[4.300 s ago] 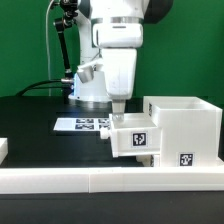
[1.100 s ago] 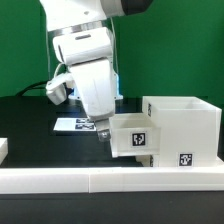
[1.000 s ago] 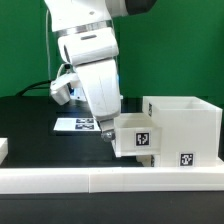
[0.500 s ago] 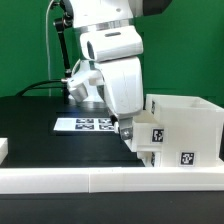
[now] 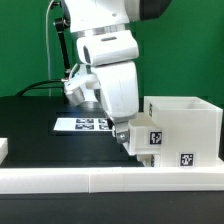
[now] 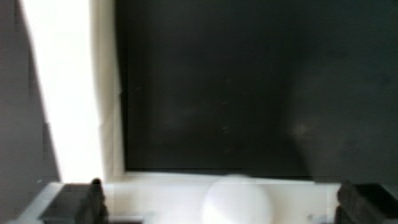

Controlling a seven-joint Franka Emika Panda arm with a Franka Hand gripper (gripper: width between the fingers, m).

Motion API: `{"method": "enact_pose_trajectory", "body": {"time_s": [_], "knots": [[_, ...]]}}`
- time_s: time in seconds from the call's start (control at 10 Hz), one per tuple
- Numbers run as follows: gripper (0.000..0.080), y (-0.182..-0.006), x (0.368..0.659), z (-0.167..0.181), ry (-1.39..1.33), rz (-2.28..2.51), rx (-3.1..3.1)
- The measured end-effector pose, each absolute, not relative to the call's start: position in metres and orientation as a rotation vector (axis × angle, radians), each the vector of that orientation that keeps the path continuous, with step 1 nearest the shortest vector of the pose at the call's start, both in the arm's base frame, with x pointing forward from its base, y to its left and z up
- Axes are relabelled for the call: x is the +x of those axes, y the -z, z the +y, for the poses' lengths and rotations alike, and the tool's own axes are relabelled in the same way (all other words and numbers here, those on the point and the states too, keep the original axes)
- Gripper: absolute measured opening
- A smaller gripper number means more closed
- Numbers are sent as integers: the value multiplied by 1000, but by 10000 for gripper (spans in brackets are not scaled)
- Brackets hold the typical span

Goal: Assemble drawer

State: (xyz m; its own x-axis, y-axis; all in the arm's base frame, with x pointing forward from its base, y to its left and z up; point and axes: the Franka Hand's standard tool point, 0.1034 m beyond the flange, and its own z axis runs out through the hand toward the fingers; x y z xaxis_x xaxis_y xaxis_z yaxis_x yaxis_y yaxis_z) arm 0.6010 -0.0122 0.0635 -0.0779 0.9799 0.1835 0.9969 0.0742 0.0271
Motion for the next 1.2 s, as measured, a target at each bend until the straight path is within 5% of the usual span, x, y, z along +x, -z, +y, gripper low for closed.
{"method": "enact_pose_trajectory", "body": {"time_s": [1.2], "knots": [[649, -59, 594, 28, 205, -2138, -2101]]}}
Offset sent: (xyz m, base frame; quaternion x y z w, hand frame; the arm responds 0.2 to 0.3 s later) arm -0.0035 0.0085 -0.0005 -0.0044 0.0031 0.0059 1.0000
